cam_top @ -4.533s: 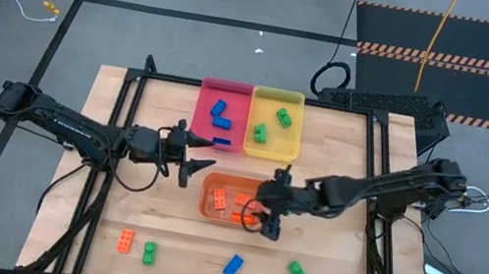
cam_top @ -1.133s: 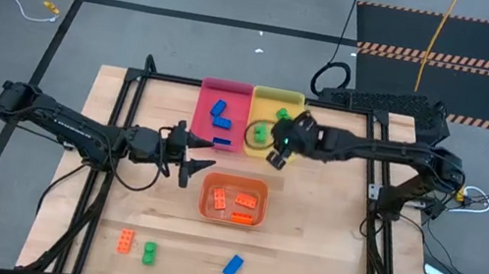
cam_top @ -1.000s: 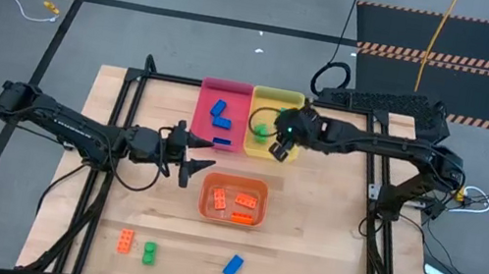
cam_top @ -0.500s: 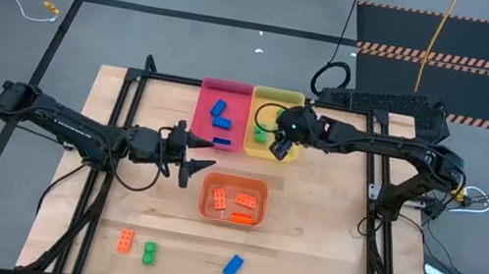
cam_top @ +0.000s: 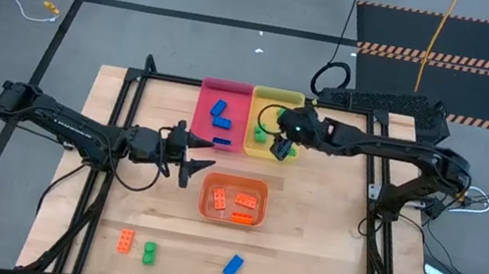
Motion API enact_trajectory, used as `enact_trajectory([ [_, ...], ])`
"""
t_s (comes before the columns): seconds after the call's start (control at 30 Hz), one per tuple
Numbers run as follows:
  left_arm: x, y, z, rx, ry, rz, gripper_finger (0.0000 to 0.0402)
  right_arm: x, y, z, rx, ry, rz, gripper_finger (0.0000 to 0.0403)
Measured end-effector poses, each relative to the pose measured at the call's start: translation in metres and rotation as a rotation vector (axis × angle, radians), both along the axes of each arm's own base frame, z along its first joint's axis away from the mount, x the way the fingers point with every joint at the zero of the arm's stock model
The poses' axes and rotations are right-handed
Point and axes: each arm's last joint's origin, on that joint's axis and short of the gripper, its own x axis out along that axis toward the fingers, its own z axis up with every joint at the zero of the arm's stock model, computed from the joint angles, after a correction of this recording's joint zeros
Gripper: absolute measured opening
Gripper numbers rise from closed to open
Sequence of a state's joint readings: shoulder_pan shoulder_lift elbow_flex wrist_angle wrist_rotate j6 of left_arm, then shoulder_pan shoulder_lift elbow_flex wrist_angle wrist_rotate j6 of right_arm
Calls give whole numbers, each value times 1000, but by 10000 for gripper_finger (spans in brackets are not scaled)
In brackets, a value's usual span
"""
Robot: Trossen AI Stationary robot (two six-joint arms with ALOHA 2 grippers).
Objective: Sort & place blocks by color
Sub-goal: Put the blue game piece into the red bin
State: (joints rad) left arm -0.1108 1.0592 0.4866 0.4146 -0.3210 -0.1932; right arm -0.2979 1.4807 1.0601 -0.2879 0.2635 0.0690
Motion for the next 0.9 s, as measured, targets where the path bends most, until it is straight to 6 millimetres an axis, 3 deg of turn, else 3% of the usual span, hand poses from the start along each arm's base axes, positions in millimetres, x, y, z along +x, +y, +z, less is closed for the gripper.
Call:
enact_trajectory([
  [0.17, 0, 0, -1, 1, 14, 0, 260, -8, 25, 34, -37, -139, 76, 258],
  [0.33, -2, 0, -2, -19, 28, 4, 260, -20, 70, 55, -12, -213, 207, 250],
  [0.63, -3, 0, 1, -25, 27, 2, 260, -36, 155, 26, 74, -168, 550, 242],
  [0.9, -3, 6, 0, -106, 20, 49, 260, -30, 203, 14, 15, -223, 770, 242],
])
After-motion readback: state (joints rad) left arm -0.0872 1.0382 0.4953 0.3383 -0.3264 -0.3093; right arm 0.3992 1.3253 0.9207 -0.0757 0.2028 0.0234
